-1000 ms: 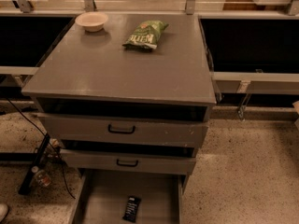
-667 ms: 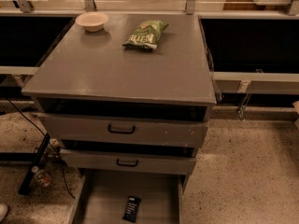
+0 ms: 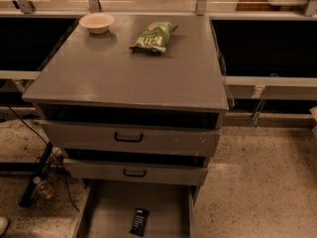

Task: Pick rxbar blueberry from bottom drawer and place on counter

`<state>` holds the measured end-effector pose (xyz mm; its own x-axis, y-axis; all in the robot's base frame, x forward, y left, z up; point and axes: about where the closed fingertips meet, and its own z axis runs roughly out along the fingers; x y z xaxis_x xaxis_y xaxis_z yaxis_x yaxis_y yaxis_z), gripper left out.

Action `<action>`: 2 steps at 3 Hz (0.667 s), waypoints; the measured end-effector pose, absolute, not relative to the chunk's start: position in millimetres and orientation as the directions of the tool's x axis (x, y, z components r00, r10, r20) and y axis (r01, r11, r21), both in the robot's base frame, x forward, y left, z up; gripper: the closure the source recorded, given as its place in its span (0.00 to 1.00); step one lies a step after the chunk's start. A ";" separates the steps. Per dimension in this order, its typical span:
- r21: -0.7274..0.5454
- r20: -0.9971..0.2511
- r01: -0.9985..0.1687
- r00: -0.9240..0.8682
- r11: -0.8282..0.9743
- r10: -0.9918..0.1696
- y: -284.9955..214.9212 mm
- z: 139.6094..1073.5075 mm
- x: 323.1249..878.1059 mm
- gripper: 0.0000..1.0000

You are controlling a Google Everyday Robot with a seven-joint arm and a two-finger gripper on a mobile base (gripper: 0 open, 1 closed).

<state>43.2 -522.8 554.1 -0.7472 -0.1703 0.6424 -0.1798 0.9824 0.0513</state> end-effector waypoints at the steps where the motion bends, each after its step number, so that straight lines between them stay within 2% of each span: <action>1: 0.092 0.677 -0.205 -0.705 0.974 -0.212 -506.3 547.0 20.2 0.00; 2: 0.103 0.665 -0.256 -0.700 0.961 -0.258 -500.4 545.0 23.5 0.00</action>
Offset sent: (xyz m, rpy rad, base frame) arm -0.0106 0.0328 -0.0104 0.0653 0.0267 0.1442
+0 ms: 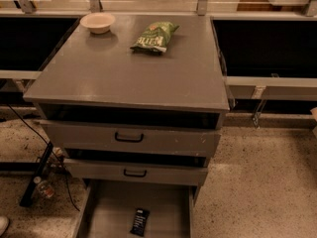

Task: Pick rxbar blueberry from bottom drawer and place on counter

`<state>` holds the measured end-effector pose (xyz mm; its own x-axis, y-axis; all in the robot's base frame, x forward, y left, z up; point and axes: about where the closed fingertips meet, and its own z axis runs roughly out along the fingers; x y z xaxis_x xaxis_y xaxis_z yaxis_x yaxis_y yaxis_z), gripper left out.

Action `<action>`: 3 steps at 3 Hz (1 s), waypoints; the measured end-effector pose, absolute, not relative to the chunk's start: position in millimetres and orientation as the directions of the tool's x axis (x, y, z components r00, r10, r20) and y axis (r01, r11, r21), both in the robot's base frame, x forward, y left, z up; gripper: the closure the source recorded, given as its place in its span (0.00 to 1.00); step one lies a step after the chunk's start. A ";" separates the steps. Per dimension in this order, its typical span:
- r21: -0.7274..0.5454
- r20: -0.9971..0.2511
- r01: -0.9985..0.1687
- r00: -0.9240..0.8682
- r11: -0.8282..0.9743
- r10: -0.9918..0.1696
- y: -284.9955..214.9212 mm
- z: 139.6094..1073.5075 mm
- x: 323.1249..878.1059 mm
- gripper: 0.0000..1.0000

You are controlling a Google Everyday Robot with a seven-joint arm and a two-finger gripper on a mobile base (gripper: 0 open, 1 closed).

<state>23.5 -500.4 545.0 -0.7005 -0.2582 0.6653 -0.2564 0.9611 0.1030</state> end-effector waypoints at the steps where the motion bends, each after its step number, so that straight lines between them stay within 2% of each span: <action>1: 0.101 0.600 -0.361 -0.721 0.927 -0.346 -459.4 552.7 37.2 0.00; 2: 0.132 0.559 -0.527 -0.659 0.839 -0.502 -388.4 566.7 41.3 0.00; 3: 0.131 0.565 -0.553 -0.641 0.823 -0.520 -388.3 565.3 44.2 0.00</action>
Offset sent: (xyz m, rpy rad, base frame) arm 0.0261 0.1959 0.0293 0.1674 -0.1400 0.4624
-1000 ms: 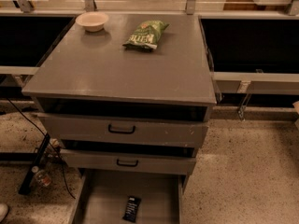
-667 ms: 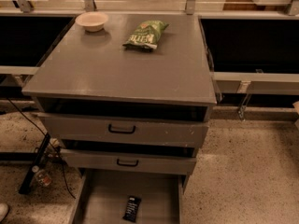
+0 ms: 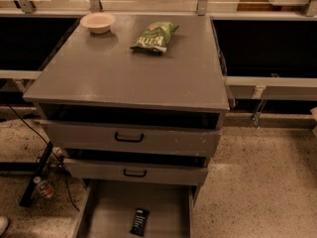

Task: Pick rxbar blueberry from bottom drawer and place on counter

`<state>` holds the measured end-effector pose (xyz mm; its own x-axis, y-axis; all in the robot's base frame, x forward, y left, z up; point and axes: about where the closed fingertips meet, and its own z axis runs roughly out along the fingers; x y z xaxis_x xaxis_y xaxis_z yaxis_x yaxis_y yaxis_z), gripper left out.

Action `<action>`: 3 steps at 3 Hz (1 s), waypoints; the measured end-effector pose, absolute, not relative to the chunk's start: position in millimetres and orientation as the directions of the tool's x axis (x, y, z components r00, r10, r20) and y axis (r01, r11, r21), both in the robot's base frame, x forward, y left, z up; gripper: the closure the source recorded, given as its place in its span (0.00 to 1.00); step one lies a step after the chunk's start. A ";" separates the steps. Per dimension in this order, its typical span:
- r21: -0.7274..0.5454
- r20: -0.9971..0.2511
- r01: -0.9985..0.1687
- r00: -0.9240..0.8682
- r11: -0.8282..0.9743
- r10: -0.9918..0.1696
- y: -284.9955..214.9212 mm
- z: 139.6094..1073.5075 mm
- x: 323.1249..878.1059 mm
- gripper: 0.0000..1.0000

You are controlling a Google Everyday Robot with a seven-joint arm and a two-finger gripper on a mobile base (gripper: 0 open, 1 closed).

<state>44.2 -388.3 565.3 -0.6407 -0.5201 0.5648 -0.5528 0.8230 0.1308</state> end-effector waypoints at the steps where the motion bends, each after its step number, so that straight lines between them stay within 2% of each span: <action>1: 0.142 0.570 -0.547 -0.636 0.825 -0.520 -394.4 563.3 43.2 0.00; 3: 0.200 0.516 -0.613 -0.598 0.765 -0.614 -375.0 545.5 113.2 0.00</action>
Offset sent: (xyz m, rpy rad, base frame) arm 0.0812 -0.0055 -0.0373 0.0987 0.0365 0.0422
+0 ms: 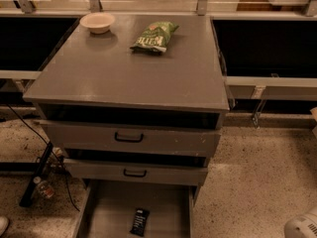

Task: Pick rxbar blueberry from bottom drawer and place on counter

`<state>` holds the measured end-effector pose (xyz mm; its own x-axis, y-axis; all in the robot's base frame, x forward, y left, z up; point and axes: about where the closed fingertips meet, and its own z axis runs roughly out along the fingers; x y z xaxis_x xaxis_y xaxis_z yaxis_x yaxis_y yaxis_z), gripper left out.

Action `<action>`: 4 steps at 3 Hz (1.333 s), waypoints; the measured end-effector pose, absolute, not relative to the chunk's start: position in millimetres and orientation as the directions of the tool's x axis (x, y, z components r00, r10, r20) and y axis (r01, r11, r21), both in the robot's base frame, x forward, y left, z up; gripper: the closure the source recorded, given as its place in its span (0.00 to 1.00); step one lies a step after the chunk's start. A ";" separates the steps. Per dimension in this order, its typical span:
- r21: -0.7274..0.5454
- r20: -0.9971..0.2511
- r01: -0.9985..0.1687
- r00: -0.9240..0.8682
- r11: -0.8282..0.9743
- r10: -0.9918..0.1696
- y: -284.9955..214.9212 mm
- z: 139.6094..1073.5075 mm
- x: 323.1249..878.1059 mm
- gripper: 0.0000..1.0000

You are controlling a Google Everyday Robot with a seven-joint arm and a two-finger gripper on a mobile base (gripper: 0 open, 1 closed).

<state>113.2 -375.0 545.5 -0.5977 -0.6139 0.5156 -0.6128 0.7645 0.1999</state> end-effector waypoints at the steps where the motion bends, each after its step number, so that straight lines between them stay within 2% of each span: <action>1: 0.212 0.487 -0.654 -0.573 0.726 -0.659 -348.8 541.6 134.2 0.00; 2: 0.201 0.481 -0.696 -0.543 0.690 -0.688 -323.5 538.8 141.7 0.00; 4: 0.239 0.434 -0.673 -0.570 0.700 -0.697 -326.9 522.5 146.1 0.00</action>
Offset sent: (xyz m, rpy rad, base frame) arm 0.0339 0.0884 -0.0097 0.0471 -0.0323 0.1414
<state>146.1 -326.9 522.5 -0.5704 -0.6970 0.4345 -0.6732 0.6998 0.2389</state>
